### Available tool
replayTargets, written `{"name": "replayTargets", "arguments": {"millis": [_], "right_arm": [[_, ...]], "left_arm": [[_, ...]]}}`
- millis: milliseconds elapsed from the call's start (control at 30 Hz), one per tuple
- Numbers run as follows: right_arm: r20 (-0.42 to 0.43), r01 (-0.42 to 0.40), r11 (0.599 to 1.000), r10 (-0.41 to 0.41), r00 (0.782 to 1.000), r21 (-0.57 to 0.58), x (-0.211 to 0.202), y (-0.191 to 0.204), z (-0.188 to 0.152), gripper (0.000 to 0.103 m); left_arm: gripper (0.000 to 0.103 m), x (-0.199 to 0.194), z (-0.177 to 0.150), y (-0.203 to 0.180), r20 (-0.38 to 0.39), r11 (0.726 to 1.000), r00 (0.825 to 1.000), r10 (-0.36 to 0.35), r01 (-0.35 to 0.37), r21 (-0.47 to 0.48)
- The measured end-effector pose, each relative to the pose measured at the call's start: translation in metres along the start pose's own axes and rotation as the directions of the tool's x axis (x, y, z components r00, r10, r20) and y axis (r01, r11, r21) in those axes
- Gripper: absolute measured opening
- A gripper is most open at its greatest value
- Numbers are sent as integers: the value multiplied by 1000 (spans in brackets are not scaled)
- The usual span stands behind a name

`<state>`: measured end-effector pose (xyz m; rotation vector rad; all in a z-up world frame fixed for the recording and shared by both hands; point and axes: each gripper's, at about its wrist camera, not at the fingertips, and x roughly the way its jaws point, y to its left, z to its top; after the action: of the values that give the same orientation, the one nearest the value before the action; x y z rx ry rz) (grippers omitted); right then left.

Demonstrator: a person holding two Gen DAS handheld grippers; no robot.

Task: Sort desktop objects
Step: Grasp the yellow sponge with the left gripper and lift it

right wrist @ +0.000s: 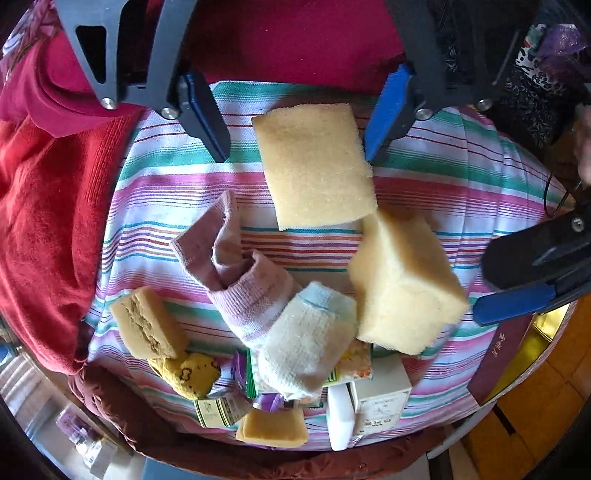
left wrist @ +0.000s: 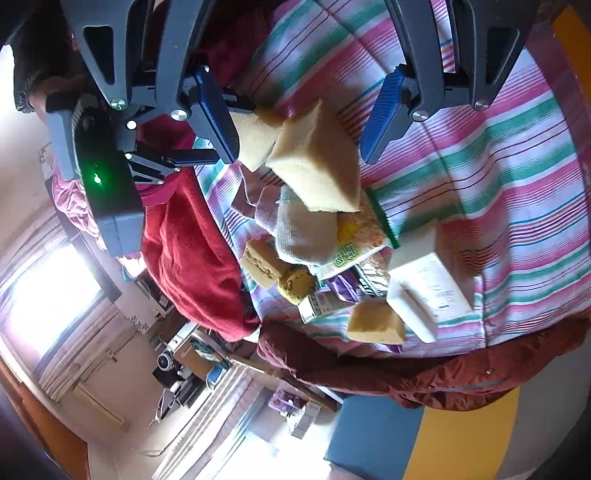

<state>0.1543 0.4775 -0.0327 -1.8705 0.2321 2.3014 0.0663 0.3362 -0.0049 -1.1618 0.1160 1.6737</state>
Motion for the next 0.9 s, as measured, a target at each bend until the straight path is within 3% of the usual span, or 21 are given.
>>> {"name": "replayTargets", "arguments": {"millis": [167, 300, 367, 433, 633, 900], "right_arm": [[1, -25, 999, 26, 1000, -27, 0, 2, -1, 58], [20, -43, 999, 44, 999, -25, -4, 0, -2, 55], [25, -32, 999, 32, 999, -36, -6, 2, -2, 55], [28, -22, 999, 24, 999, -46, -8, 4, -3, 55], [47, -20, 999, 22, 999, -46, -15, 4, -3, 54], [133, -14, 999, 21, 991, -47, -32, 1, -19, 53]], "left_arm": [[69, 18, 5, -3, -30, 999, 998, 49, -49, -7], [68, 33, 4, 0, -61, 994, 992, 110, -111, -9], [68, 37, 1, 3, -70, 995, 993, 100, -101, -15], [59, 38, -4, 4, -75, 996, 994, 85, -86, -13], [44, 24, -15, 0, -20, 996, 996, 83, -82, 39], [42, -9, -21, 7, 73, 995, 993, 95, -96, 17]]}}
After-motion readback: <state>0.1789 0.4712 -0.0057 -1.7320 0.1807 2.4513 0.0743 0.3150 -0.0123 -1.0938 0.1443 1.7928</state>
